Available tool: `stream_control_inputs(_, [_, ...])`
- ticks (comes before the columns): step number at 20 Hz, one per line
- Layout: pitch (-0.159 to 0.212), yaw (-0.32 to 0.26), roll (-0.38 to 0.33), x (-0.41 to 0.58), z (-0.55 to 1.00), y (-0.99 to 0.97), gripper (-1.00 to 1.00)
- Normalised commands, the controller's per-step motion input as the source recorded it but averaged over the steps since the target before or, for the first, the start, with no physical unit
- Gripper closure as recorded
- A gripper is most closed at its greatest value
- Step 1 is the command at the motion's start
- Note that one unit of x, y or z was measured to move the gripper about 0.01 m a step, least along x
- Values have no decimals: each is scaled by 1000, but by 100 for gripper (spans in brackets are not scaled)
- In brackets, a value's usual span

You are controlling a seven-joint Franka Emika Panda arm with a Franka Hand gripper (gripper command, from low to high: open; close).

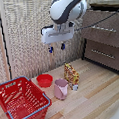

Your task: Move your gripper in the direction of the red bowl and clutch it softly. Cautiously raise the red bowl up from the surface. Hover the red bowl above the basket and gently bring it down inside. Let go of the gripper's grasp when the red bowl is within the basket.

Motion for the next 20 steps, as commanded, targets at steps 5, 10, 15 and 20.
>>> stream_control_inputs(5, [6,21,0,786,-219,80,-100])
stream_control_inputs(10, [20,37,0,830,-266,64,-100])
stream_control_inputs(15, [74,51,-2,674,-307,1,-100])
stream_control_inputs(20, [187,27,-20,240,-323,0,-100])
